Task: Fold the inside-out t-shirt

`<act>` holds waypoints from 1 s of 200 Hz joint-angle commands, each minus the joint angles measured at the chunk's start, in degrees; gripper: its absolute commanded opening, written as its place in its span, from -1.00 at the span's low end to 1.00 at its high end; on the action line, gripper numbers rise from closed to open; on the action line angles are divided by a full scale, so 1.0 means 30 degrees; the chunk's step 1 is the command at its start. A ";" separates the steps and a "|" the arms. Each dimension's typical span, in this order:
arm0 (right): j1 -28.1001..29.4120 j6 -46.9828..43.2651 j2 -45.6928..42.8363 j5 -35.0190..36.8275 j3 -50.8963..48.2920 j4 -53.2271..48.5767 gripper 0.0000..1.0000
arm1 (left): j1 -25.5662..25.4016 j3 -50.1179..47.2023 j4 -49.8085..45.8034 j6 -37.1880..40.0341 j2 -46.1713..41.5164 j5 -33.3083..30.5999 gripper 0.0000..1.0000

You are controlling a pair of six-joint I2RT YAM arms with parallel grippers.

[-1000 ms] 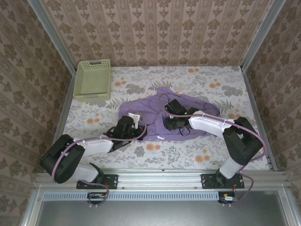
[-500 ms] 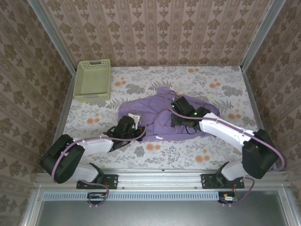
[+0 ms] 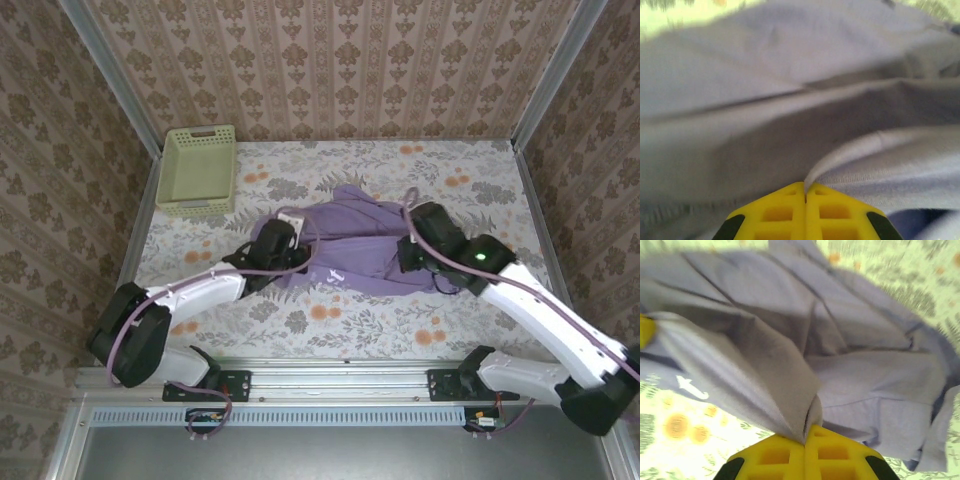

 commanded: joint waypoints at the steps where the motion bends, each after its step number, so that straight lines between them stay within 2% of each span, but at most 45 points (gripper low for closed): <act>1: -0.0078 -0.0048 -0.2118 0.1094 0.2347 -0.3301 -1.00 | 0.0124 0.2974 -0.1663 0.1820 0.0617 -0.1230 -1.00; 35: -0.0078 -0.0256 -0.3078 0.0778 0.5214 -0.4771 -1.00 | -0.0314 0.6939 -0.2360 0.3740 -0.0028 -0.1549 -1.00; 52: -0.0078 -0.0109 -0.2857 0.0332 0.5535 -0.4593 -1.00 | -0.0659 0.6874 -0.1583 0.4685 -0.0776 -0.1595 -1.00; 72: -0.0078 0.0215 -0.1992 -0.1219 0.4006 -0.2756 -1.00 | -0.0036 0.6318 -0.1660 0.4074 -0.0429 -0.1814 -1.00; 84: -0.0063 0.0526 -0.0794 -0.2212 0.2993 -0.1260 -1.00 | 0.0552 0.7018 -0.3680 0.3307 0.0947 -0.2860 -1.00; 99: -0.0078 0.1057 0.1486 -0.3070 0.2798 0.0310 -1.00 | 0.0562 0.9079 -0.7808 0.2603 0.3116 -0.5157 -0.90; 107: -0.0078 0.1045 0.2919 -0.3709 0.3156 0.0948 -1.00 | 0.0397 0.9307 -0.8741 0.2457 0.3588 -0.5721 -0.86; 116: -0.0078 0.0995 0.4466 -0.4023 0.3701 0.1496 -1.00 | 0.0168 0.8291 -0.8306 0.2189 0.3125 -0.6003 -0.69; 130: -0.0151 0.0947 0.6620 -0.4333 0.4784 0.1904 -1.00 | 0.0085 0.5281 -0.6394 0.0774 0.1050 -0.5872 -0.20; 138: -0.0184 0.0822 0.8040 -0.4649 0.5398 0.2072 -1.00 | 0.0096 0.3276 -0.5217 -0.0240 -0.0452 -0.5707 -0.04; 171: -0.0254 0.0256 1.2837 -0.6504 0.8255 0.2213 -1.00 | -0.0212 -0.1850 -0.1891 -0.2534 -0.5360 -0.4530 0.07; 200: -0.0584 -0.0349 1.7096 -0.6588 1.1850 0.1267 -1.00 | -0.0428 -0.4071 -0.0087 -0.3271 -0.7124 -0.3663 0.13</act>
